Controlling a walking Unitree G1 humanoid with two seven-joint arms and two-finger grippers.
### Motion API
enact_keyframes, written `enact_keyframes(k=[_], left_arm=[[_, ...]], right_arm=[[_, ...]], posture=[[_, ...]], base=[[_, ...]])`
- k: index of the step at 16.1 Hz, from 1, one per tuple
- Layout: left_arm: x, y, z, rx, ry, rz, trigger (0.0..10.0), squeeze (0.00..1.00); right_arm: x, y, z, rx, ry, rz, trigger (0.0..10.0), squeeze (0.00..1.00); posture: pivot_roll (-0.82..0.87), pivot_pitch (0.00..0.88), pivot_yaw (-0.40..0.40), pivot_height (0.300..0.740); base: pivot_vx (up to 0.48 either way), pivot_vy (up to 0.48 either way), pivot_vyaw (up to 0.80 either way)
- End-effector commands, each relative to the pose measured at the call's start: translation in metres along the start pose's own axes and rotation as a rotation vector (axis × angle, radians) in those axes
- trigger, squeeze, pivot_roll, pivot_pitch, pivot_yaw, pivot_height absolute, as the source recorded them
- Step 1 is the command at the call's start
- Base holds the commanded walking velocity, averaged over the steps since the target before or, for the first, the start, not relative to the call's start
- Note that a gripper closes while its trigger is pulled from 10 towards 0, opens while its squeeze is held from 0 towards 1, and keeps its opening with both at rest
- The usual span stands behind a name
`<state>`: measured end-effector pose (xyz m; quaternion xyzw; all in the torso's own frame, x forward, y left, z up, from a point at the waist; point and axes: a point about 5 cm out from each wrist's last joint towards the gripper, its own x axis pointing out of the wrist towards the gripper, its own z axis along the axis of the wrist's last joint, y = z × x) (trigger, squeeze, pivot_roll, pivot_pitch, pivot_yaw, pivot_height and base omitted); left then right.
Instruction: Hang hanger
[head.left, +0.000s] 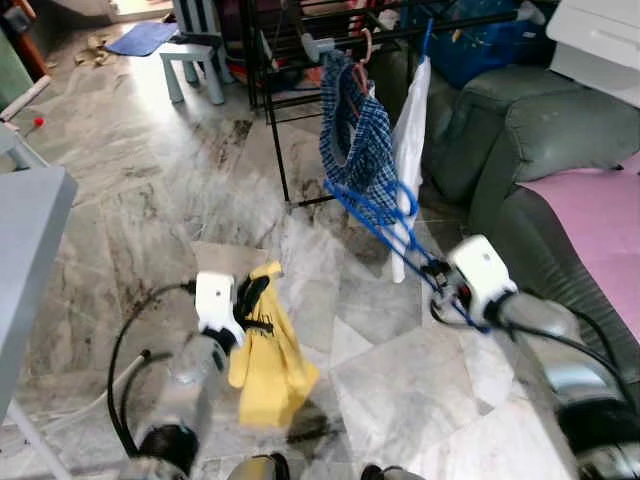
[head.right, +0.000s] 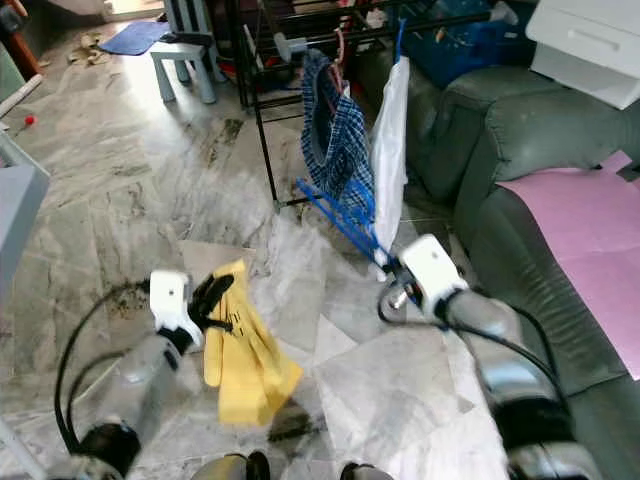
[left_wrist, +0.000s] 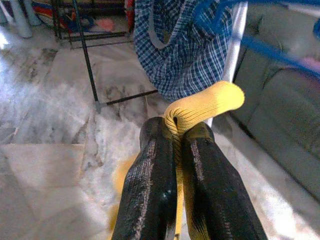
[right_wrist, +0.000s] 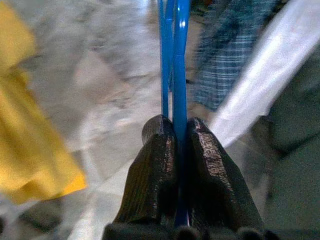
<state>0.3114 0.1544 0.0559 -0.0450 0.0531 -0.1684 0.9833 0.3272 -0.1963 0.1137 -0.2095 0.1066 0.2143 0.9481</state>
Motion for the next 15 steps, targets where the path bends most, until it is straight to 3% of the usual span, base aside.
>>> enact_keyframes(k=[1, 3, 6, 8, 11, 12, 13, 14, 15], left_arm=[[0.006, 0.002, 0.014, 0.033, -0.026, -0.036, 10.0, 0.00], [0.002, 0.007, 0.014, 0.077, -0.018, -0.060, 10.0, 0.00], [-0.013, 0.004, 0.001, 0.047, -0.011, -0.045, 10.0, 0.00], [-0.016, -0.005, 0.004, 0.037, -0.058, -0.118, 10.0, 0.00], [-0.010, -0.013, 0.030, 0.251, -0.119, -0.332, 10.0, 0.00], [-0.010, -0.014, 0.041, 0.355, -0.140, -0.418, 10.0, 0.00], [-0.013, -0.015, 0.049, 0.510, -0.140, -0.547, 10.0, 0.00], [-0.014, -0.015, 0.051, 0.559, -0.139, -0.588, 10.0, 0.00], [-0.013, -0.013, 0.062, 0.709, -0.157, -0.650, 10.0, 0.00]], right_arm=[[0.001, 0.003, -0.008, -0.018, 0.046, -0.049, 10.0, 0.00], [0.004, 0.020, -0.018, 0.047, 0.082, -0.101, 10.0, 0.00], [0.007, 0.043, -0.018, 0.221, 0.042, -0.143, 10.0, 0.00], [0.005, 0.050, -0.019, 0.237, 0.039, -0.123, 10.0, 0.00], [-0.006, 0.048, -0.025, 0.214, 0.046, -0.053, 10.0, 0.00], [-0.011, 0.050, -0.028, 0.194, 0.055, -0.004, 10.0, 0.00], [-0.019, 0.056, -0.031, 0.120, 0.067, 0.088, 10.0, 0.00], [-0.022, 0.058, -0.033, 0.107, 0.071, 0.125, 10.0, 0.00], [-0.030, 0.061, -0.033, 0.097, 0.065, 0.215, 10.0, 0.00]], posture=[[-0.06, 0.147, 0.051, 0.740], [-0.06, 0.151, 0.064, 0.740], [-0.06, 0.155, 0.062, 0.740], [-0.06, 0.161, 0.050, 0.740], [-0.06, 0.166, 0.051, 0.740], [-0.06, 0.167, 0.054, 0.740], [-0.06, 0.171, 0.062, 0.740], [-0.06, 0.172, 0.064, 0.740], [-0.05, 0.170, 0.071, 0.740]], base=[[0.000, 0.000, 0.00], [0.000, 0.000, 0.00], [0.000, 0.000, 0.00], [0.000, 0.000, 0.00], [0.000, 0.000, 0.00], [0.000, 0.000, 0.00], [0.000, 0.000, 0.00], [0.000, 0.000, 0.00], [0.000, 0.000, 0.00]])
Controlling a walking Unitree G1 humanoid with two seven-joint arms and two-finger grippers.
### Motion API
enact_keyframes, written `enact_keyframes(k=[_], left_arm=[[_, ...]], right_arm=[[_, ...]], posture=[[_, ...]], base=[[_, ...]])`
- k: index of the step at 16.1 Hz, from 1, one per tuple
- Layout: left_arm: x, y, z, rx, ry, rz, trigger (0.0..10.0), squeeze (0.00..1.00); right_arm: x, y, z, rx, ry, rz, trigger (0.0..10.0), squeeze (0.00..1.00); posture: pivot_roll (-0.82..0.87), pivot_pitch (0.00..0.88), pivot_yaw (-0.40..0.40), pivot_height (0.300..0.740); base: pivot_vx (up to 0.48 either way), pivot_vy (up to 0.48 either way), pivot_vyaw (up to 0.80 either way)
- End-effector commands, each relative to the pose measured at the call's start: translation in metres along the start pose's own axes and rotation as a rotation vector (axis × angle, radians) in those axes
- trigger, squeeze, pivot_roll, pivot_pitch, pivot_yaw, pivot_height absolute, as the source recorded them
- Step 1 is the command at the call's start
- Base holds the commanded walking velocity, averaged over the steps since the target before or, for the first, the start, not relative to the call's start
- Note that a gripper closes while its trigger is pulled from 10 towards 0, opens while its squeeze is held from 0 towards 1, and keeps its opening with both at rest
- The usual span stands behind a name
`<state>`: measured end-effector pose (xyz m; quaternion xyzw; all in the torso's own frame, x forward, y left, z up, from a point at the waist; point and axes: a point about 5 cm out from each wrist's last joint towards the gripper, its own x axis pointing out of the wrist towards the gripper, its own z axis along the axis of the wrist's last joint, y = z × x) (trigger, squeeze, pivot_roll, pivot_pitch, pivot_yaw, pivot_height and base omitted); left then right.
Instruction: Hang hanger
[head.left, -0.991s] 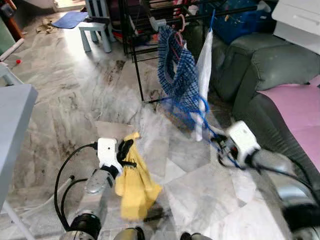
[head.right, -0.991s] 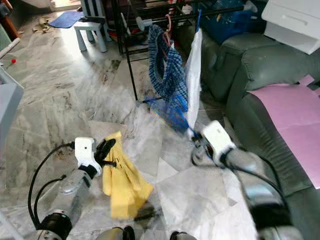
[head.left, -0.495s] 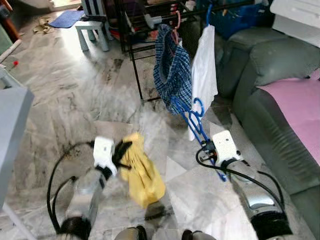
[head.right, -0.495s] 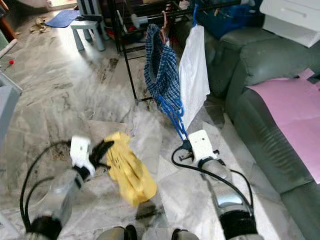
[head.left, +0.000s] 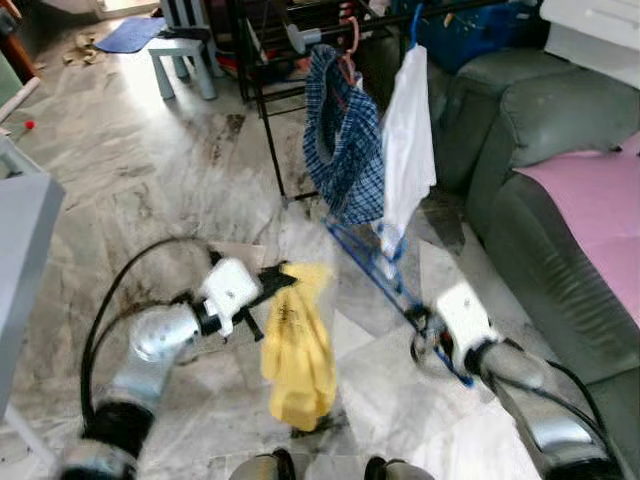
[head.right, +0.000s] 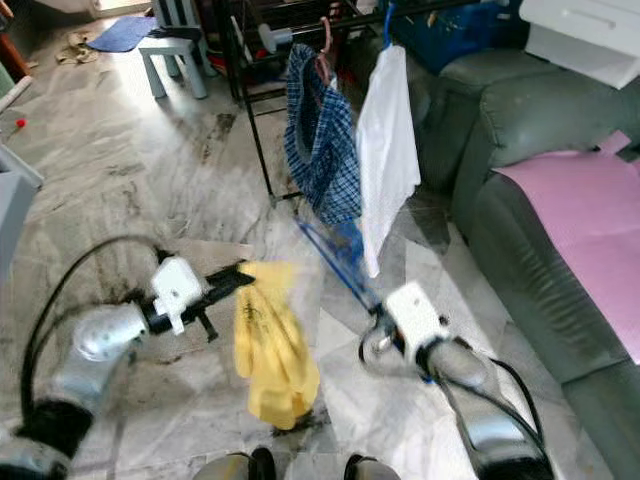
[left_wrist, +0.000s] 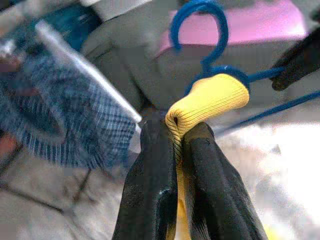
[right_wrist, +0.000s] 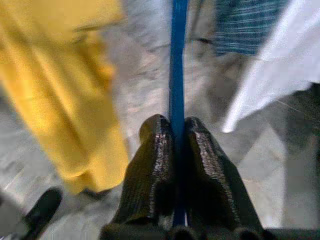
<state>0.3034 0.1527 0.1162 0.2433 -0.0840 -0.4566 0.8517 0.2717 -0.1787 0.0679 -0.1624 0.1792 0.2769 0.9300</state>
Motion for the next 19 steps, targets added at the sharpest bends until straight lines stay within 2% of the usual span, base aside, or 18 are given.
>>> enact_keyframes(k=[1, 2, 5, 7, 10, 13, 16, 19], left_arm=[[0.001, 0.009, 0.009, 0.114, -0.023, -0.030, 10.0, 0.00], [0.001, 0.018, 0.015, 0.184, -0.029, -0.027, 10.0, 0.00], [0.007, 0.048, 0.032, 0.354, -0.050, 0.089, 10.0, 0.00], [0.010, 0.059, 0.035, 0.437, -0.012, 0.103, 10.0, 0.00], [0.011, 0.068, 0.030, 0.480, 0.057, 0.134, 10.0, 0.00], [0.009, 0.069, 0.018, 0.501, 0.133, 0.138, 10.0, 0.00], [0.008, 0.070, 0.013, 0.508, 0.155, 0.170, 10.0, 0.00], [0.008, 0.073, 0.013, 0.523, 0.161, 0.187, 10.0, 0.00]], right_arm=[[-0.003, 0.005, 0.008, -0.005, -0.036, 0.078, 10.0, 0.00], [-0.004, 0.002, 0.012, -0.004, -0.050, 0.085, 10.0, 0.00], [-0.004, -0.018, 0.028, -0.011, -0.105, -0.001, 10.0, 0.00], [-0.005, -0.026, 0.039, -0.031, -0.136, -0.012, 10.0, 0.00], [-0.016, -0.039, 0.046, -0.082, -0.144, 0.003, 10.0, 0.00], [-0.037, -0.046, 0.052, -0.126, -0.135, 0.111, 10.0, 0.00], [-0.054, -0.053, 0.051, -0.126, -0.092, 0.192, 10.0, 0.00], [-0.061, -0.054, 0.050, -0.132, -0.060, 0.227, 10.0, 0.00]], posture=[[-0.04, 0.167, 0.076, 0.740], [-0.04, 0.164, 0.078, 0.740], [-0.03, 0.157, 0.082, 0.740], [-0.03, 0.156, 0.083, 0.740], [-0.03, 0.152, 0.089, 0.740], [-0.04, 0.148, 0.086, 0.740], [-0.05, 0.147, 0.080, 0.740], [-0.06, 0.148, 0.080, 0.740]], base=[[0.000, 0.000, 0.00], [0.000, 0.000, 0.00], [0.000, 0.000, 0.00], [0.000, 0.000, 0.00], [0.000, 0.000, 0.00], [0.000, 0.000, 0.00], [0.000, 0.000, 0.00], [0.000, 0.000, 0.00]])
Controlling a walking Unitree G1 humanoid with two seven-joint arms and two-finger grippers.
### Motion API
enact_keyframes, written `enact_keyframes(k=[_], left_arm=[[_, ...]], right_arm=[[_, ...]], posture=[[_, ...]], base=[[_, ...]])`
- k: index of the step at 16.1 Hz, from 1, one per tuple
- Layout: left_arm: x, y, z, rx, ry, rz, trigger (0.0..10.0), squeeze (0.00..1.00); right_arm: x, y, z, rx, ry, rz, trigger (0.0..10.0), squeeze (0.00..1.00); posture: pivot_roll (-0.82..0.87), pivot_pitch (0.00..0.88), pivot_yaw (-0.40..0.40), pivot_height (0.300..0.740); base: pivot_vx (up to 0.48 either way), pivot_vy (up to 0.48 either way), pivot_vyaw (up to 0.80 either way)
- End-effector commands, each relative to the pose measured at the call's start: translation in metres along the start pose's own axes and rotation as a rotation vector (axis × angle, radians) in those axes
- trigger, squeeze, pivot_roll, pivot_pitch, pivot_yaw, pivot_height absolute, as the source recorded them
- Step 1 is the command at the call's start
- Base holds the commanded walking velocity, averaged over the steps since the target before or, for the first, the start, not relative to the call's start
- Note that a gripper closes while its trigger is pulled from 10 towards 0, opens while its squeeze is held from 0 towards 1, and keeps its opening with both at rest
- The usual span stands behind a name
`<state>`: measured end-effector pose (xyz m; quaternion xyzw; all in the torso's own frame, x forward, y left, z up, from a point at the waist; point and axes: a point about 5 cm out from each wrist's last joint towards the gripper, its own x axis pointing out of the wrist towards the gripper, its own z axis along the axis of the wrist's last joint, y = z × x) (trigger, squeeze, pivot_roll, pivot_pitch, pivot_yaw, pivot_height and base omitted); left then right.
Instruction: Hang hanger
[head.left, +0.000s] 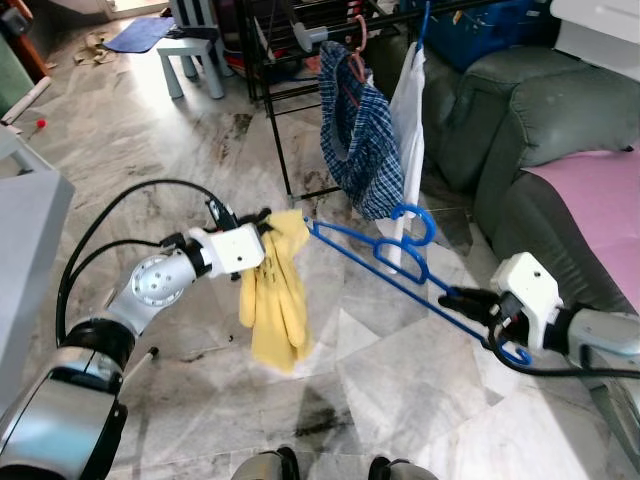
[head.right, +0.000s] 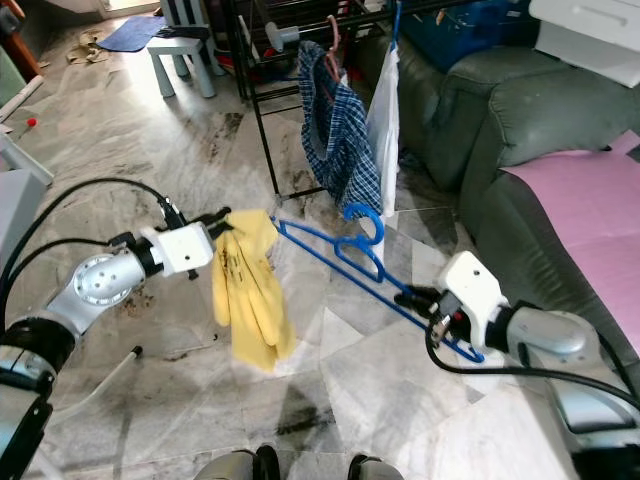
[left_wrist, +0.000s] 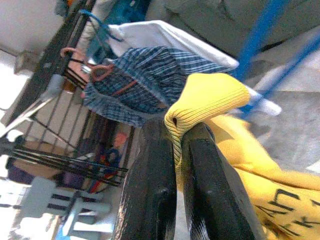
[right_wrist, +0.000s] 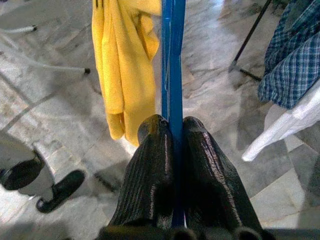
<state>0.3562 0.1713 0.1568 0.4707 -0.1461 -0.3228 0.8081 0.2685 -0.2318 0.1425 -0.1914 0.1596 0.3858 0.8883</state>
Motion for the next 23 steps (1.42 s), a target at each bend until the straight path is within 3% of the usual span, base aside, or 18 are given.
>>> enact_keyframes(k=[1, 7, 10, 13, 15, 18, 21, 23], left_arm=[[-0.003, 0.007, -0.001, 0.030, 0.000, 0.012, 10.0, 0.00], [-0.003, 0.008, -0.002, 0.040, 0.002, 0.019, 10.0, 0.00], [-0.005, 0.009, -0.009, 0.042, 0.057, 0.037, 10.0, 0.00], [-0.005, 0.012, -0.010, 0.015, 0.059, 0.082, 10.0, 0.00], [-0.002, 0.021, -0.003, -0.040, 0.004, 0.159, 10.0, 0.00], [0.000, 0.030, 0.004, -0.052, -0.042, 0.205, 10.0, 0.00], [0.001, 0.045, 0.011, -0.126, -0.101, 0.291, 10.0, 0.00], [0.003, 0.047, 0.016, -0.139, -0.144, 0.283, 10.0, 0.00]], right_arm=[[-0.003, 0.001, 0.006, -0.014, -0.014, 0.021, 10.0, 0.00], [-0.014, 0.003, 0.005, -0.015, 0.025, 0.063, 10.0, 0.00], [-0.017, 0.009, 0.008, 0.000, 0.020, 0.122, 10.0, 0.00], [-0.012, 0.022, -0.003, 0.024, 0.057, 0.189, 10.0, 0.00], [-0.003, 0.034, -0.008, 0.045, 0.061, 0.233, 10.0, 0.00], [0.006, 0.039, -0.012, 0.051, 0.067, 0.233, 10.0, 0.00], [0.021, 0.032, -0.023, 0.081, 0.065, 0.074, 10.0, 0.00], [0.029, 0.029, -0.027, 0.051, 0.035, -0.038, 10.0, 0.00]], posture=[[-0.06, 0.148, 0.081, 0.740], [-0.06, 0.149, 0.081, 0.740], [-0.07, 0.148, 0.081, 0.740], [-0.06, 0.145, 0.080, 0.740], [-0.06, 0.143, 0.082, 0.740], [-0.05, 0.141, 0.084, 0.740], [-0.05, 0.143, 0.087, 0.740], [-0.05, 0.143, 0.087, 0.740]], base=[[0.000, 0.000, 0.00], [0.000, 0.000, 0.00], [0.000, 0.000, 0.00], [0.000, 0.000, 0.00], [0.000, 0.000, 0.00], [0.000, 0.000, 0.00], [0.000, 0.000, 0.00], [0.000, 0.000, 0.00]])
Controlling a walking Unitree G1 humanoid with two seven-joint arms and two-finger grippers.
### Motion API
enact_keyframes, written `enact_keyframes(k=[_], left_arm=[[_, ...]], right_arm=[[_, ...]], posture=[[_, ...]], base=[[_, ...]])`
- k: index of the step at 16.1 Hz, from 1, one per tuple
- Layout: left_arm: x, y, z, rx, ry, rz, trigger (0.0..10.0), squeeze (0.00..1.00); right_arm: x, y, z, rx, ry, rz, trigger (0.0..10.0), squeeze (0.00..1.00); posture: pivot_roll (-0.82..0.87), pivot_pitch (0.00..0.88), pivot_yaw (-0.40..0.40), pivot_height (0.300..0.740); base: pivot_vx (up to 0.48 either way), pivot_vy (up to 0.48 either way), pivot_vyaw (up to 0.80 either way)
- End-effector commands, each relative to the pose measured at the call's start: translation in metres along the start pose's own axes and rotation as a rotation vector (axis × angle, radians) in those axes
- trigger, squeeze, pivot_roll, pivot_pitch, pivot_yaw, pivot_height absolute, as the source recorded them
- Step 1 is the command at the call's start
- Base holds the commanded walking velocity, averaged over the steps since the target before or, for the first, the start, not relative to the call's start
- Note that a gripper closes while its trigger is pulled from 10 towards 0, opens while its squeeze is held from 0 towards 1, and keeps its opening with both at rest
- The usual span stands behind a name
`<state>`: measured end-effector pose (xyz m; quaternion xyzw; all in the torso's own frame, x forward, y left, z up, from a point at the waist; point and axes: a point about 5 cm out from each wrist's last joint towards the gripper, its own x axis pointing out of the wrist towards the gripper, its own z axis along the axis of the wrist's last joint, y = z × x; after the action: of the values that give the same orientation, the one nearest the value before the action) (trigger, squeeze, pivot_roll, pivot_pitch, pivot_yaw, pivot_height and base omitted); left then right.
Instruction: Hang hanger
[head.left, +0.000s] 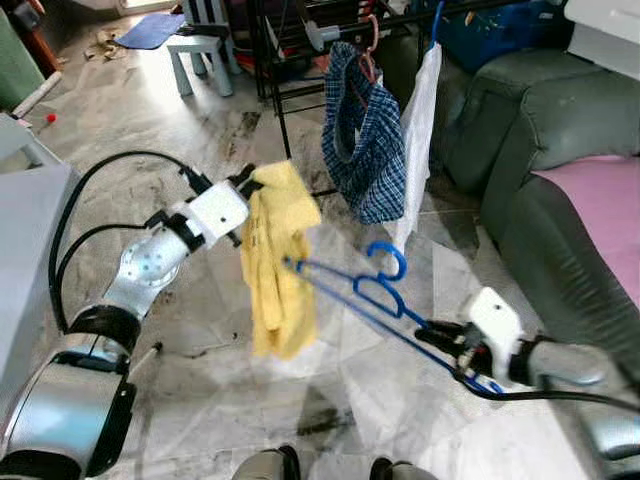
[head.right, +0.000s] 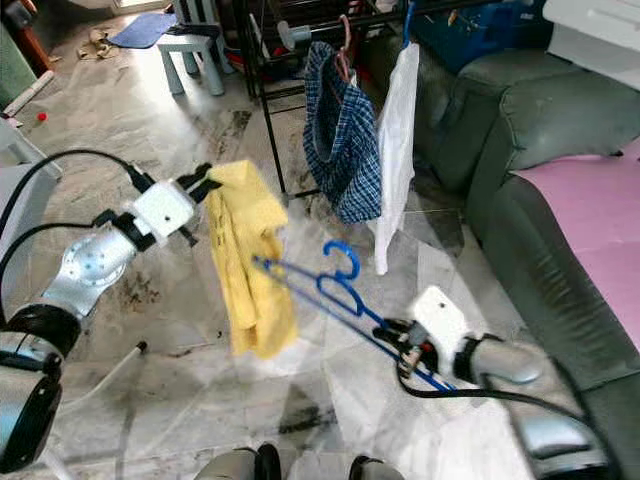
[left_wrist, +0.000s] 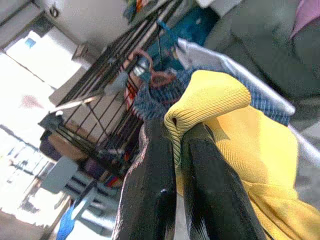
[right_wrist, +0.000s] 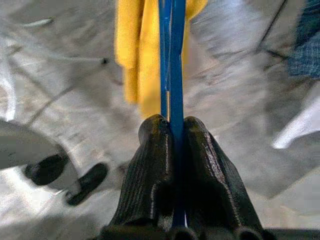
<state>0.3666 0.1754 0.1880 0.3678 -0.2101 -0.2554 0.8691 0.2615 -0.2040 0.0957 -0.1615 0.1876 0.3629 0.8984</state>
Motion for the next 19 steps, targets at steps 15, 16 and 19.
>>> enact_keyframes(k=[15, 16, 19], left_arm=[[0.006, -0.002, 0.016, 0.015, -0.106, -0.101, 10.0, 0.00], [0.005, -0.002, 0.016, 0.029, -0.112, -0.122, 10.0, 0.00], [0.006, 0.002, 0.023, 0.091, -0.151, -0.181, 10.0, 0.00]], right_arm=[[0.011, -0.001, -0.022, -0.053, -0.112, -0.241, 10.0, 0.00], [0.012, 0.003, -0.022, -0.073, -0.103, -0.195, 10.0, 0.00], [0.015, 0.015, -0.025, -0.111, -0.088, -0.118, 10.0, 0.00]], posture=[[-0.07, 0.168, 0.084, 0.740], [-0.07, 0.170, 0.086, 0.740], [-0.06, 0.177, 0.088, 0.740]], base=[[0.000, 0.000, 0.00], [0.000, 0.000, 0.00], [0.000, 0.000, 0.00]])
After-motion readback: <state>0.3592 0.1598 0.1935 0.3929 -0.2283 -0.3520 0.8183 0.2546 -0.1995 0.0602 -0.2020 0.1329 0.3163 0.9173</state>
